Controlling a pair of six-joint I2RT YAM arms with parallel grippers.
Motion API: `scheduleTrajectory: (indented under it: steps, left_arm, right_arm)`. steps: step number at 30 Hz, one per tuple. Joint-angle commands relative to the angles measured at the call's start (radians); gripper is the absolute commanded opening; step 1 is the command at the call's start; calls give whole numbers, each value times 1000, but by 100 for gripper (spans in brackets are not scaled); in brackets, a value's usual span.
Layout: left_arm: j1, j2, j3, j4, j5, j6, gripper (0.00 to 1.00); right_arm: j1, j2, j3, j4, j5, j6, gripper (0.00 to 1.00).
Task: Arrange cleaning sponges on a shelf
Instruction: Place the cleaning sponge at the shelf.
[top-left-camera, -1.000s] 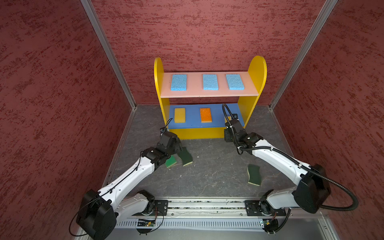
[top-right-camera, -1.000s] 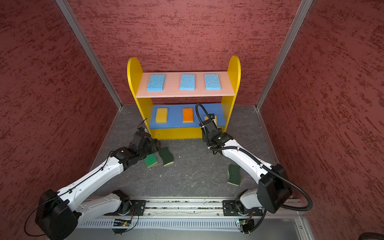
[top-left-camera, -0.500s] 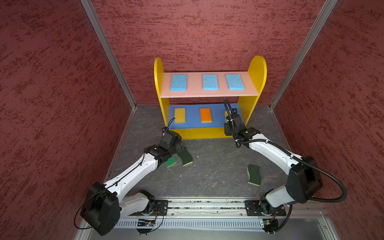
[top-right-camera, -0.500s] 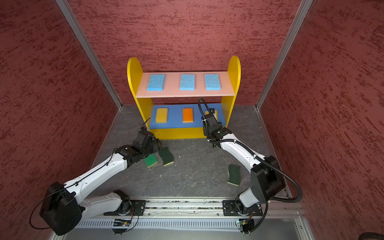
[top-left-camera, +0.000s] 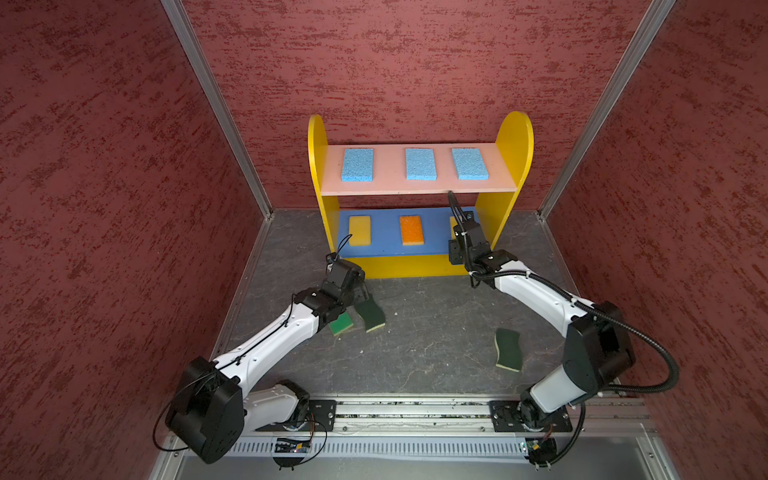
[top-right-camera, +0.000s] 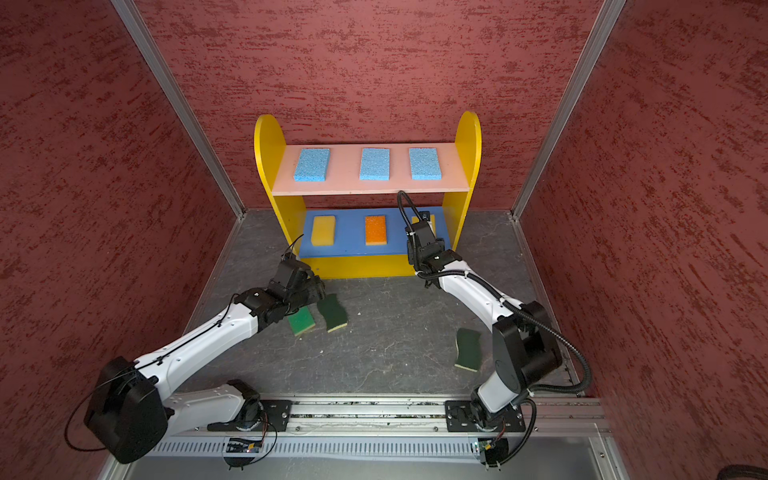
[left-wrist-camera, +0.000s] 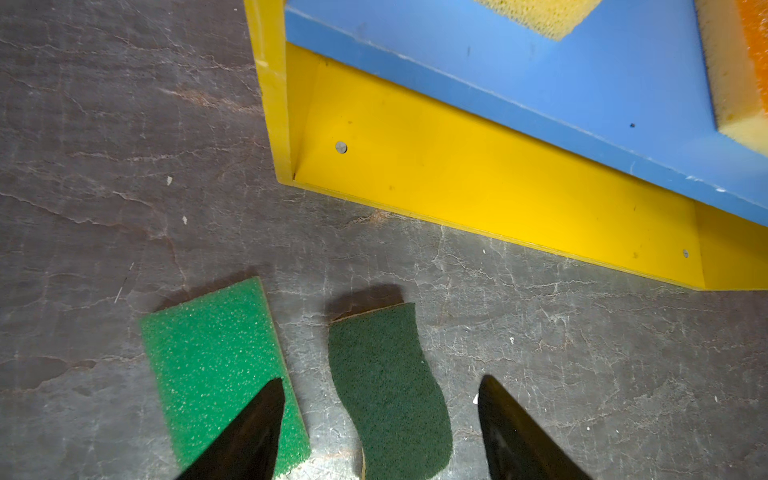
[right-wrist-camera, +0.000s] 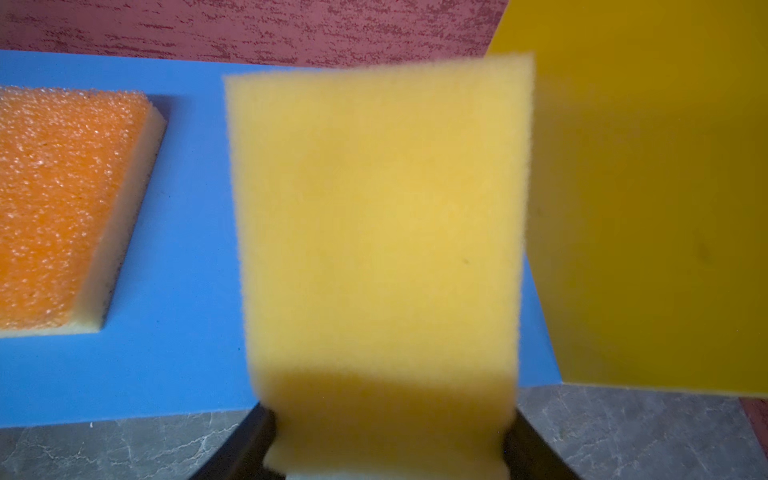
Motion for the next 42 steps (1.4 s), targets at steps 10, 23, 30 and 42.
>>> scheduleTrajectory:
  steps: [10, 23, 30, 42]
  left_arm:
    - [-1, 13, 21, 41, 0, 28, 74]
    - [7, 24, 10, 47, 7, 26, 74]
    - [8, 28, 13, 47, 9, 24, 74]
    - [8, 27, 16, 41, 10, 20, 74]
  right_arm:
    - [-26, 71, 87, 47, -21, -11, 65]
    - [-49, 125, 138, 4, -20, 7, 65]
    - [-56, 130, 140, 4, -16, -12, 66]
    - [-57, 134, 127, -20, -20, -4, 69]
